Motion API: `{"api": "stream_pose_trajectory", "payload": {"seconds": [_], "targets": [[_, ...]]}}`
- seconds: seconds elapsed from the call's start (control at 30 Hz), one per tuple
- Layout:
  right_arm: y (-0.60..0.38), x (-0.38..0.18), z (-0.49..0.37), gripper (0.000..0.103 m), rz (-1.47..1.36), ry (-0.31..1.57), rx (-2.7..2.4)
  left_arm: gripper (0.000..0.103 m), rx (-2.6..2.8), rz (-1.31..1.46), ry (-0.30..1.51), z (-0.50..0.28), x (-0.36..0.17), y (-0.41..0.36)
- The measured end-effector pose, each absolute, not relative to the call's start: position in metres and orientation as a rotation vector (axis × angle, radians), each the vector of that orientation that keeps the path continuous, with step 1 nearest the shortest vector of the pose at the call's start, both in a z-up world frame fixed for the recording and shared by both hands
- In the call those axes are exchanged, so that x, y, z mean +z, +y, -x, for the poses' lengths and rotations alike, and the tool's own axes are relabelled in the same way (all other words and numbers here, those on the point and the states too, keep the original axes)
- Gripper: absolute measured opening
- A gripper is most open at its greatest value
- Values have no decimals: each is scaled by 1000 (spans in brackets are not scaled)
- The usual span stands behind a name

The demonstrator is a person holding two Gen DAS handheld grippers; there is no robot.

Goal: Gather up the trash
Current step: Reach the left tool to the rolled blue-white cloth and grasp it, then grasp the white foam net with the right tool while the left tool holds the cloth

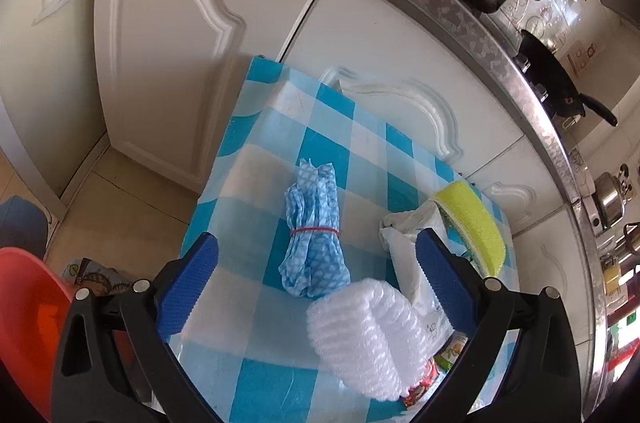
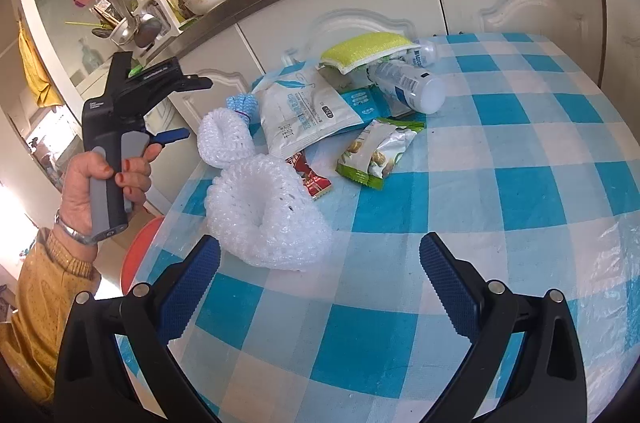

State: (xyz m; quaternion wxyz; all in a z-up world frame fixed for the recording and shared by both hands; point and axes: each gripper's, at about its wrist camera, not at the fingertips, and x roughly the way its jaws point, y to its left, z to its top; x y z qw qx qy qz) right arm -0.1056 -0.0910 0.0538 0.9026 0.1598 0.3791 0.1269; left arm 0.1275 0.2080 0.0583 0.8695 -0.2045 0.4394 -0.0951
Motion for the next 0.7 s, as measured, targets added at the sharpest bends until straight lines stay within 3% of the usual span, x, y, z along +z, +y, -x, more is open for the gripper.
{"api": "stream_pose_trajectory", "payload": {"seconds": [0.07, 0.13, 0.17, 0.23, 0.33, 0.47, 0.53, 0.7], "targets": [[-90, 53, 105, 99, -321, 778, 265, 98, -186, 387, 941, -140, 51, 200], [-86, 52, 102, 99, -307, 782, 280, 89, -183, 353, 960, -149, 45, 195], [-84, 52, 100, 99, -299, 784, 288, 79, -177, 338, 969, -152, 43, 192], [-79, 50, 95, 99, -293, 783, 308, 73, -189, 315, 992, -158, 37, 186], [-71, 50, 87, 98, -293, 781, 341, 53, -190, 288, 1016, -163, 29, 180], [-66, 50, 75, 95, -302, 781, 354, 38, -208, 289, 1034, -161, 24, 177], [-65, 49, 71, 72, -315, 792, 366, 34, -218, 287, 1029, -158, 24, 176], [-63, 49, 69, 58, -332, 801, 383, 30, -231, 278, 1029, -147, 25, 172]]}}
